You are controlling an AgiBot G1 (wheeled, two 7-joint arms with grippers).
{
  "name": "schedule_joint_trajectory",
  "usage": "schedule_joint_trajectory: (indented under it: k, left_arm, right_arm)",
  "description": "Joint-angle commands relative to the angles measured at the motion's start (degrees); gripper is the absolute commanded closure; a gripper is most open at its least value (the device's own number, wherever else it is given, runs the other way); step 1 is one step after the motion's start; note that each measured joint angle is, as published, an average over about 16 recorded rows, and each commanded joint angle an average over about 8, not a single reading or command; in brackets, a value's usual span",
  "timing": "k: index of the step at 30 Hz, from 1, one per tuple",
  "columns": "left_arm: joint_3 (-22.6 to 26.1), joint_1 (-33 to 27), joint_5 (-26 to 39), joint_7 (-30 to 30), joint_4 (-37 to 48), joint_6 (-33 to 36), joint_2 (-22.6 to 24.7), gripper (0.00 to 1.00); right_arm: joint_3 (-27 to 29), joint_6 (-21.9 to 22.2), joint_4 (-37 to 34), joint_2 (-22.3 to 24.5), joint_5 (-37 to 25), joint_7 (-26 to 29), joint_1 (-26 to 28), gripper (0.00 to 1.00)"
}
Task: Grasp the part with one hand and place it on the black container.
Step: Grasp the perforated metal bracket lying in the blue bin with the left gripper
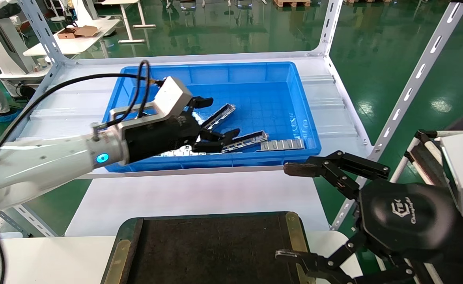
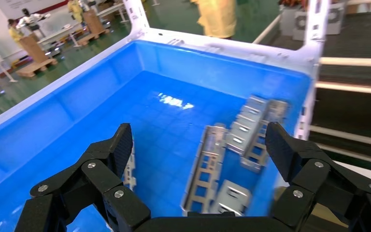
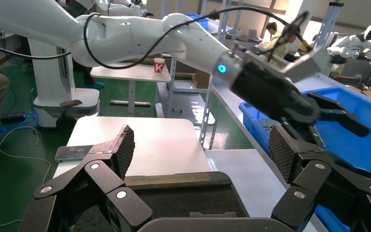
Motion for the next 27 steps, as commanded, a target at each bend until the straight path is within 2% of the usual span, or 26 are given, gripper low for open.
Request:
schedule_joint_trajectory:
  k: [1, 15, 26, 27]
  left_arm:
    - [0.57, -1.12, 1.19, 0.41, 2.51, -1.32, 1.79, 0.00]
    - [1.65, -8.62, 4.61, 6.16, 23.41, -11.19, 13.26, 0.00]
    - [5.45, -10.65, 1.75, 7.13, 30.40, -15.78, 15.43, 0.01]
    - [6.09, -10.67, 1.40, 6.85, 30.52, -16.20, 15.47, 0.06]
  right_arm:
    - [0.00, 0.00, 0.00, 0.00, 0.00, 0.00, 0.00, 0.00]
    - [0.00, 0.00, 0.00, 0.00, 0.00, 0.00, 0.00, 0.00]
    - [-0.01, 0.00, 0.00, 0.00, 0.00, 0.00, 0.00, 0.00]
    - [-0.01, 0.00, 0.00, 0.00, 0.00, 0.00, 0.00, 0.02]
